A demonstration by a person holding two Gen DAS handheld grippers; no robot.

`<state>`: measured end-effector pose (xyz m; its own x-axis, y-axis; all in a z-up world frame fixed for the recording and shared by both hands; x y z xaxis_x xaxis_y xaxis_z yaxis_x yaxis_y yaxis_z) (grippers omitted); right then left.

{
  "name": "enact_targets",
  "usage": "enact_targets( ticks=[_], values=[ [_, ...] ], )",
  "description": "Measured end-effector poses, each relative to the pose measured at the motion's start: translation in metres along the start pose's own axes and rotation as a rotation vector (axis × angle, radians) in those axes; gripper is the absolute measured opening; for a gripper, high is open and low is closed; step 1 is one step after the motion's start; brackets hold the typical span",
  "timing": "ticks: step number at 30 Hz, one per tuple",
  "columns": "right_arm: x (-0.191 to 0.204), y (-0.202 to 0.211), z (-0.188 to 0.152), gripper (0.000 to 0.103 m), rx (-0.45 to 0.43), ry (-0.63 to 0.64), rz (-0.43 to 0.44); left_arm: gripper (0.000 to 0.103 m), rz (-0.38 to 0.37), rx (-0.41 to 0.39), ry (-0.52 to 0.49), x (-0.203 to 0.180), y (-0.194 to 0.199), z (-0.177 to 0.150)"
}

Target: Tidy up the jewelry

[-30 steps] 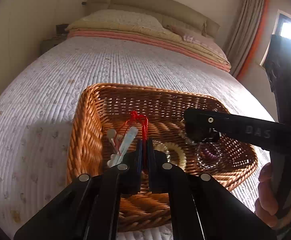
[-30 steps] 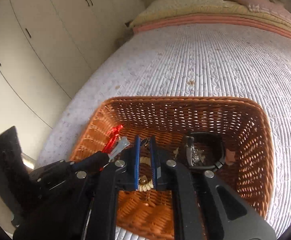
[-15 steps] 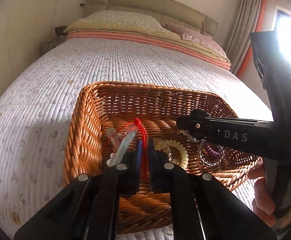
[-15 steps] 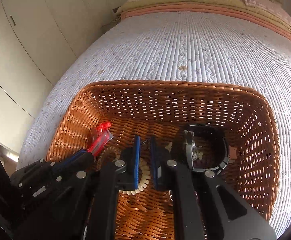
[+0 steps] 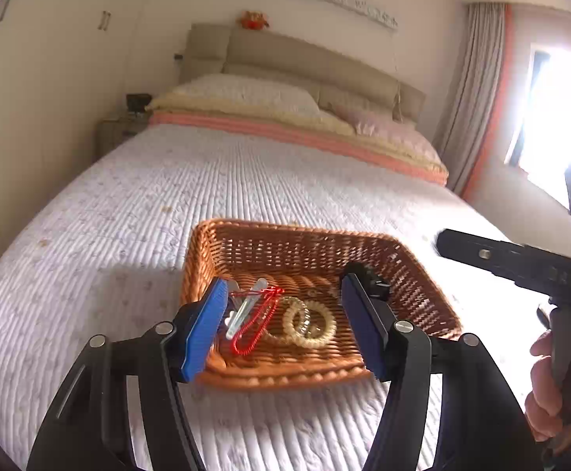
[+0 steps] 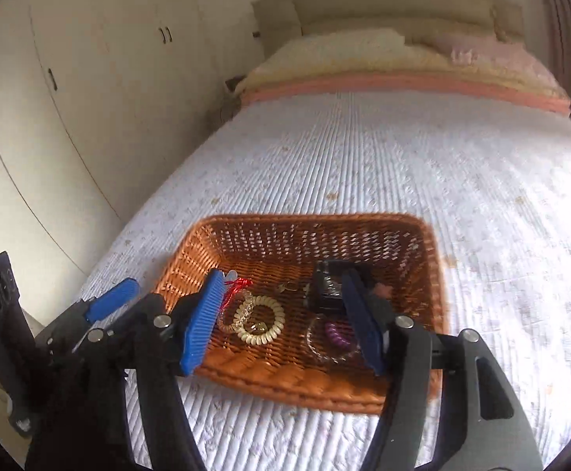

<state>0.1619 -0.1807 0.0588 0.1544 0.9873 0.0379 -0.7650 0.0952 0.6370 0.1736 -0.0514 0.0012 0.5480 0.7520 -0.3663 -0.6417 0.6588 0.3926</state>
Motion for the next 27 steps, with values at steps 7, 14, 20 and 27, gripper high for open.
enact_targets(
  ticks=[7, 14, 20, 27],
  values=[
    [-0.02, 0.088, -0.036, 0.078, -0.239, -0.002, -0.077, 0.072, 0.114, -0.077, -0.028, -0.029, 0.058, -0.008],
    [-0.033, 0.128, -0.094, 0.095, -0.485, -0.061, -0.108, 0.086, 0.357, -0.255, -0.153, -0.065, 0.095, -0.032],
    [-0.031, 0.118, -0.121, 0.095, -0.535, -0.059, -0.196, 0.088, 0.378, -0.316, -0.198, -0.076, 0.088, -0.069],
    [-0.023, 0.103, -0.143, 0.095, -0.548, -0.032, -0.216, 0.091, 0.355, -0.293, -0.174, -0.066, 0.077, -0.086]
  ],
)
Point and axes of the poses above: each gripper's, at about its wrist camera, not at the fingertips, and y roughly against the way its jaws point, x to its left, z to its top, the point moved 4 cm from there along -y, roughly the way its jaws point, and after that the axes turned 15 degrees about -z, right-handed, at the moved point
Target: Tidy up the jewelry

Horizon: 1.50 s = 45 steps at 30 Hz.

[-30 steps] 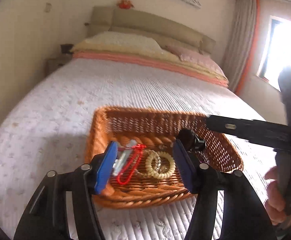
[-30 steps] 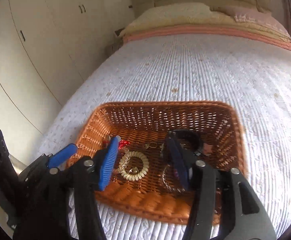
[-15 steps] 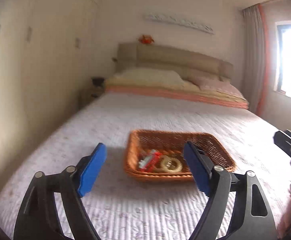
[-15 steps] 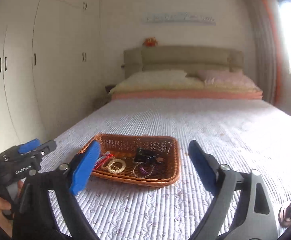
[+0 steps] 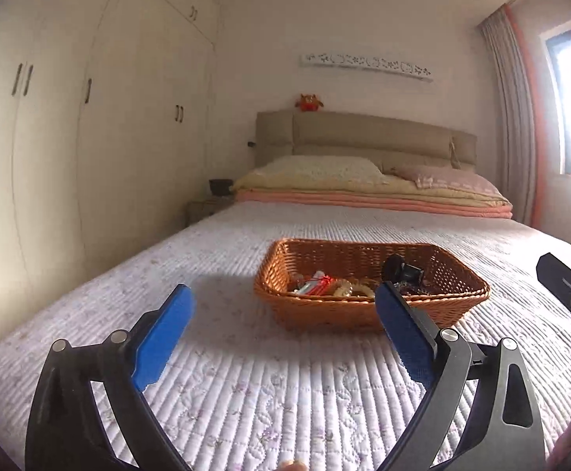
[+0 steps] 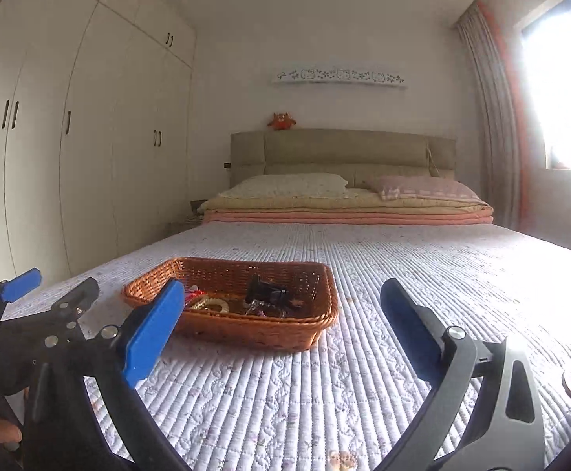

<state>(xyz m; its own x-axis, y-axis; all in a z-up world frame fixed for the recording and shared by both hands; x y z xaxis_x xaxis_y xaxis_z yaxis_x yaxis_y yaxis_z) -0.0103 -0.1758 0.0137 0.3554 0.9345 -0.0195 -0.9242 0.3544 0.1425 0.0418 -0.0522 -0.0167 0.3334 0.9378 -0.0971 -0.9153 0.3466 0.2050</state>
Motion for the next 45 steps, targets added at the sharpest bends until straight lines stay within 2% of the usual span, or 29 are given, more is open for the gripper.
enact_targets(
  ticks=[4, 11, 21, 24, 45],
  values=[
    [0.004, 0.001, -0.005, 0.095, -0.002, 0.008, 0.005, 0.093, 0.0, -0.014, 0.02, 0.004, 0.003, -0.003],
    [0.015, -0.011, -0.014, 0.095, 0.058, 0.06, -0.004, 0.095, 0.018, -0.013, -0.011, -0.002, 0.003, -0.006],
    [0.004, -0.026, -0.019, 0.095, 0.137, 0.011, 0.003, 0.095, 0.016, 0.033, 0.016, 0.004, -0.004, -0.01],
    [0.005, -0.025, -0.02, 0.095, 0.136, 0.014, 0.001, 0.095, 0.002, 0.052, 0.013, 0.003, -0.007, -0.011],
    [0.007, -0.021, -0.02, 0.095, 0.13, 0.023, -0.01, 0.095, 0.008, 0.054, 0.005, 0.0, -0.007, -0.011]
  ],
)
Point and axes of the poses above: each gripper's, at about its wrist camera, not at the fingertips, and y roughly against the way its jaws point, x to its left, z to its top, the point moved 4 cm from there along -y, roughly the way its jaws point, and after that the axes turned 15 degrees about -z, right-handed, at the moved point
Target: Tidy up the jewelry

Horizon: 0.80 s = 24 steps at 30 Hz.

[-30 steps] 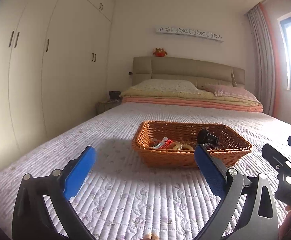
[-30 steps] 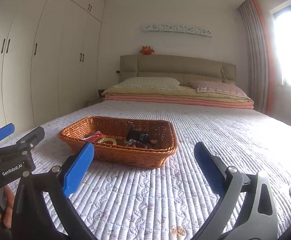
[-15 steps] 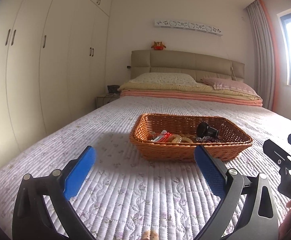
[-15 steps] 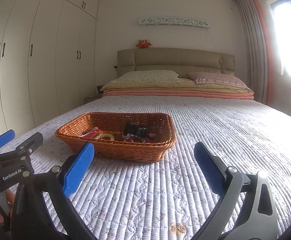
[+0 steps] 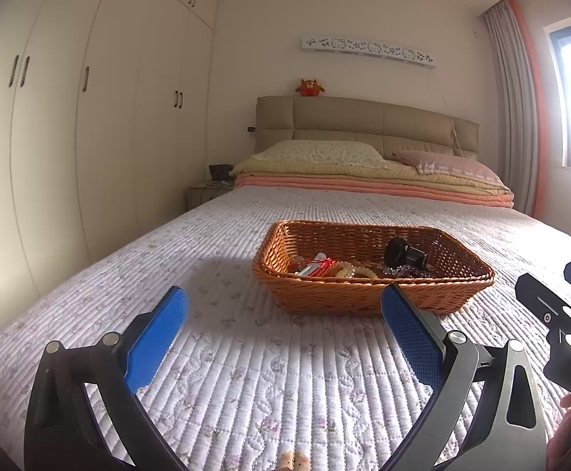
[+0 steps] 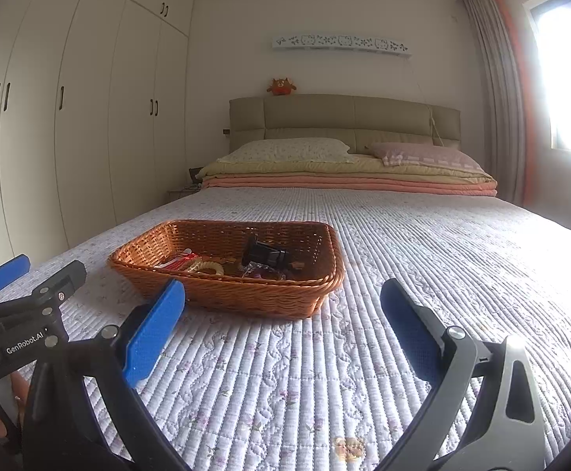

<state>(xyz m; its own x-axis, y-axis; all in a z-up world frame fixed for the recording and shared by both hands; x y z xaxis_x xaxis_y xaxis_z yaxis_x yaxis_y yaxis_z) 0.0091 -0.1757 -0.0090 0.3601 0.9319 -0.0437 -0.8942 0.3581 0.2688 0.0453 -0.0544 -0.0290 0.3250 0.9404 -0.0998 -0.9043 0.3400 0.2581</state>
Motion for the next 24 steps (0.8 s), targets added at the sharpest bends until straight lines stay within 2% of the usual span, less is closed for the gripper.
enact_targets(
  ticks=[24],
  values=[
    [0.0013, -0.0004, 0.0002, 0.095, 0.007, -0.007, -0.014, 0.096, -0.007, 0.012, 0.009, 0.0013, -0.0015, -0.0007]
  ],
)
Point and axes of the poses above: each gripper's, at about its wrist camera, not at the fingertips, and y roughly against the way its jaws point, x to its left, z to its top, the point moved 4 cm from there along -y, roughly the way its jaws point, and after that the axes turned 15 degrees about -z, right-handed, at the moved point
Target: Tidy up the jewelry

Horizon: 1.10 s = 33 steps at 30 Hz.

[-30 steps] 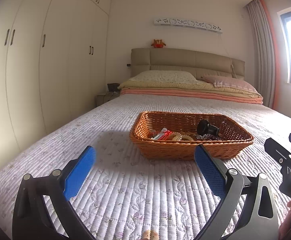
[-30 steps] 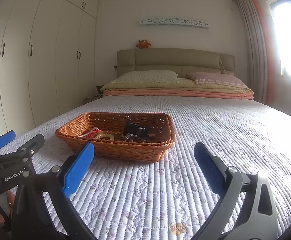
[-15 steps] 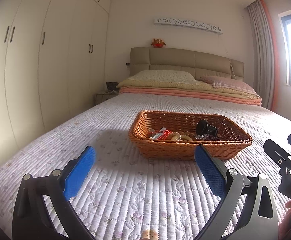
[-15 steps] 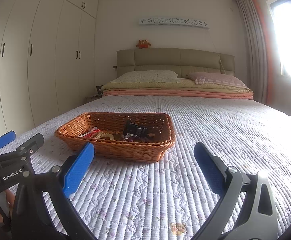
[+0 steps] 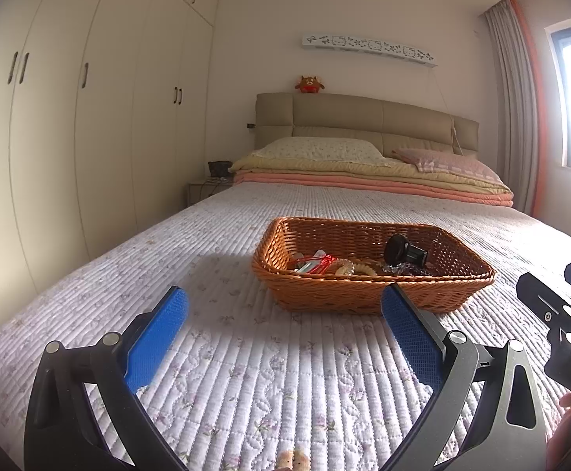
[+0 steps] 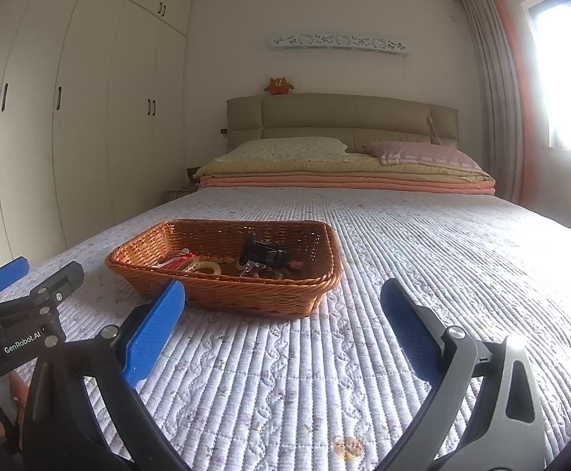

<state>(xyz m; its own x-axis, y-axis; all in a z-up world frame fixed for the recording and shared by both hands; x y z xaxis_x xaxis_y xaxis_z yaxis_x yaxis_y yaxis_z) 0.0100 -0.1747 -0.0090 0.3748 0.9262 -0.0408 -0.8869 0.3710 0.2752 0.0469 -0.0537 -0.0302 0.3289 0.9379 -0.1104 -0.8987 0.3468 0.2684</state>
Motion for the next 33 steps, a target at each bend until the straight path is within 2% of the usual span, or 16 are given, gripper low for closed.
enact_targets(
  ticks=[33],
  values=[
    [0.0026, 0.0001, -0.0002, 0.095, 0.001, 0.002, -0.006, 0.096, 0.0, 0.007, -0.006, -0.0006, -0.0003, -0.0002]
  ],
)
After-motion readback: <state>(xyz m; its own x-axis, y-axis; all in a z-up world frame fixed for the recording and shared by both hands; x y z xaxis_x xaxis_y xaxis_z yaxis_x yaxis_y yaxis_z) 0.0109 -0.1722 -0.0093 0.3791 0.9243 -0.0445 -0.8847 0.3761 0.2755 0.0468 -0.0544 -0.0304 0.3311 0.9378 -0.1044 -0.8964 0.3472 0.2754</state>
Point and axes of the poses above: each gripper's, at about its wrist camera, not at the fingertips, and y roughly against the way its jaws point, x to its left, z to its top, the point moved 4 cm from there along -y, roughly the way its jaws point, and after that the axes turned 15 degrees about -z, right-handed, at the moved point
